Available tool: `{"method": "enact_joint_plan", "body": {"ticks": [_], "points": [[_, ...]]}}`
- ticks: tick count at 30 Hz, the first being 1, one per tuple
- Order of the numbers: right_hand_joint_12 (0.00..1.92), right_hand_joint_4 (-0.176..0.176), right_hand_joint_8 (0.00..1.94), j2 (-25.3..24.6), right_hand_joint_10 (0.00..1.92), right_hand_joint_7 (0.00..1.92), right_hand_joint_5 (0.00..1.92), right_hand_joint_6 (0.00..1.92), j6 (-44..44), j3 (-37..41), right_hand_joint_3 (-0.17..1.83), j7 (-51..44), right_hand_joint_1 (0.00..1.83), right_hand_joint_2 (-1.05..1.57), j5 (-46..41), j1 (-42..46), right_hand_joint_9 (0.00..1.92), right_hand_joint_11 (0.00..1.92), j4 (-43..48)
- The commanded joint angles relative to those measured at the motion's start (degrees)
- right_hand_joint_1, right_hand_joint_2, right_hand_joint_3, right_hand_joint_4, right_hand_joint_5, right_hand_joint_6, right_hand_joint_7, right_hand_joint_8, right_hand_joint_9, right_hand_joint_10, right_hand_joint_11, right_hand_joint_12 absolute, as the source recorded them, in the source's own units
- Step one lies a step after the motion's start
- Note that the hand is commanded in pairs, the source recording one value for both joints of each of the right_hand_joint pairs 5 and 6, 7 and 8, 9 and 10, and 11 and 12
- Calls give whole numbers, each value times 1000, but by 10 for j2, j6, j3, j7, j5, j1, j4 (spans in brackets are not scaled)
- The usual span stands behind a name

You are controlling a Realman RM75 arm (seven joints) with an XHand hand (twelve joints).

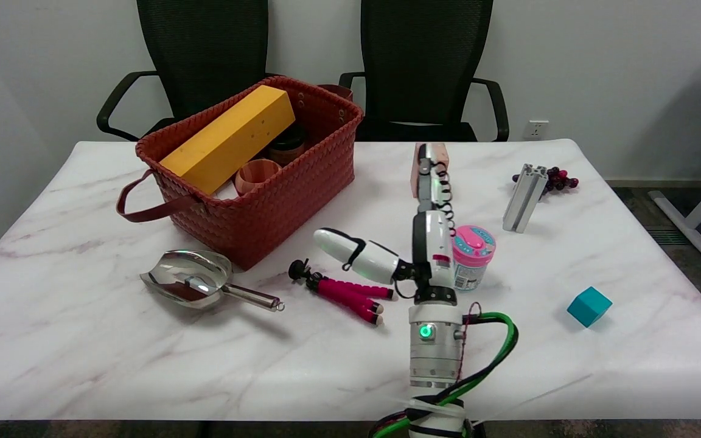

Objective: Pick up the pink gum jar.

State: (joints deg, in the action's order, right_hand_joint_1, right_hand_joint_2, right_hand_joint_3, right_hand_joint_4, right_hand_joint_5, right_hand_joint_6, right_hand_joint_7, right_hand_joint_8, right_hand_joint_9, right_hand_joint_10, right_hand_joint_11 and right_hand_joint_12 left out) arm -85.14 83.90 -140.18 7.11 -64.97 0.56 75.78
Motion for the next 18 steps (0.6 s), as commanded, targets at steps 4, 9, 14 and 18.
{"method": "enact_joint_plan", "body": {"ticks": [4, 9, 14, 18], "points": [[0, 0, 0, -4, 0, 0, 0, 0, 183, 6, -65, -123, 974, 408, -87, 8, 0, 0, -14], [0, 0, 0, -2, 0, 0, 0, 0, 218, 18, -57, -122, 981, 385, -120, 8, 0, 0, -35], [0, 0, 0, 4, 0, 0, 0, 0, 221, 31, -40, -119, 984, 379, -147, 8, 0, 0, -45], [0, 0, 0, 14, 0, 0, 0, 0, 217, 43, -35, -118, 988, 376, -174, 7, 0, 0, -48]]}}
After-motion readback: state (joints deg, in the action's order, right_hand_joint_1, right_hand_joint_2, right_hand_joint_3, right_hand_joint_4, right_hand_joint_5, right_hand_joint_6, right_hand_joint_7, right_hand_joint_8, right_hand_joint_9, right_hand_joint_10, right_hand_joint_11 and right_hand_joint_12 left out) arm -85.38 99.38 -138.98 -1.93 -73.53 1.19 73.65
